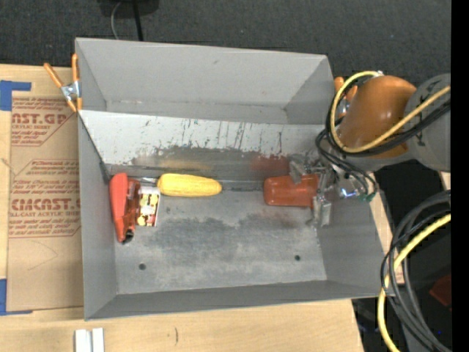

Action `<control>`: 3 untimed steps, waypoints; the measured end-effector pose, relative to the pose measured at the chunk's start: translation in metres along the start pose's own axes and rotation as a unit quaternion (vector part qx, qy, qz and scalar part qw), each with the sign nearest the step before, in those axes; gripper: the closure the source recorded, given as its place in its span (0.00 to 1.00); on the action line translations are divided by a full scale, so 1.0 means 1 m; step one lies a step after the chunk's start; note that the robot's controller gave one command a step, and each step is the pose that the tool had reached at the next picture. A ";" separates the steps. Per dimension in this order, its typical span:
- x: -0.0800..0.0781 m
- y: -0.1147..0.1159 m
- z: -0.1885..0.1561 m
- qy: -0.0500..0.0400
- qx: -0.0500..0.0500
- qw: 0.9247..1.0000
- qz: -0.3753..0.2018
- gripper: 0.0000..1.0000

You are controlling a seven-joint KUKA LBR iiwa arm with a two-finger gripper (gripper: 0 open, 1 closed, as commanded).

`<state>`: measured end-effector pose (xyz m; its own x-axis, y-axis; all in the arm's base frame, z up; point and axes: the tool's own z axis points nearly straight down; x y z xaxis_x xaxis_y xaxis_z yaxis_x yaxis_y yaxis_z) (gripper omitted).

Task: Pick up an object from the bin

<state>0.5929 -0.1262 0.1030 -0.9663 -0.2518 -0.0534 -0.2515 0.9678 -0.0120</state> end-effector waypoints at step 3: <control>0.002 0.008 0.022 -0.018 -0.001 0.981 0.193 0.00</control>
Offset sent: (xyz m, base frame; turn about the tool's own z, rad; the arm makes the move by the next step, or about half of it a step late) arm -0.0112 -0.0009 -0.0330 0.3961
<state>0.5899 -0.1188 0.0805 -0.9872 0.1331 -0.0880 0.1321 0.9911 0.0170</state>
